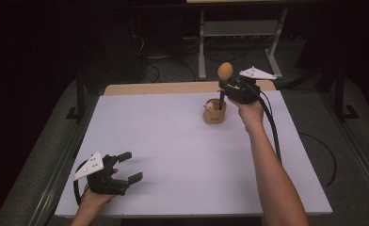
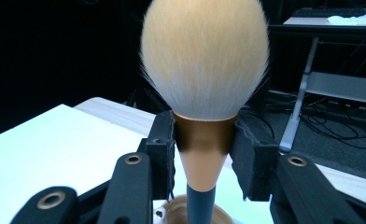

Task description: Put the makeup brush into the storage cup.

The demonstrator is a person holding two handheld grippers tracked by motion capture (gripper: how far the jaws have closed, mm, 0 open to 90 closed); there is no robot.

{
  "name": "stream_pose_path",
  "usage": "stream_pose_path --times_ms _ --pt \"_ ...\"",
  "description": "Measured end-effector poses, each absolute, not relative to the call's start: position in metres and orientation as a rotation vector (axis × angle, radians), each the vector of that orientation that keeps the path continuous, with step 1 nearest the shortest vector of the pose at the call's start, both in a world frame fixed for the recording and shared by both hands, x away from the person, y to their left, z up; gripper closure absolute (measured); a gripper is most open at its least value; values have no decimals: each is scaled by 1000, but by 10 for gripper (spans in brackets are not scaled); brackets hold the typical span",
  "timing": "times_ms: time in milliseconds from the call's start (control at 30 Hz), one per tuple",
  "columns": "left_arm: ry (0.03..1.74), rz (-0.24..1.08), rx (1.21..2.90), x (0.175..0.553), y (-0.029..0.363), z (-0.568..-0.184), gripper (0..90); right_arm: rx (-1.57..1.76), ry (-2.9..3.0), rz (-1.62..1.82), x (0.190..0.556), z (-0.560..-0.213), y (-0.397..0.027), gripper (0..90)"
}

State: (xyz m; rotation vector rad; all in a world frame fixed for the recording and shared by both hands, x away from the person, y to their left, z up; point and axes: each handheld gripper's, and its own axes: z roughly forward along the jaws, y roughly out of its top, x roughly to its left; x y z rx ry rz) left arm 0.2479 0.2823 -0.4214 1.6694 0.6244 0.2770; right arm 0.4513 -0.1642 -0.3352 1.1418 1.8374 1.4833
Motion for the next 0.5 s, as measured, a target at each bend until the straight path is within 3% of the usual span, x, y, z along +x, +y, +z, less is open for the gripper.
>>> stream_pose_path --times_ms 500 --pt "622 277 1671 248 282 -421 108 1158 1869 1449 456 -344 -162 612"
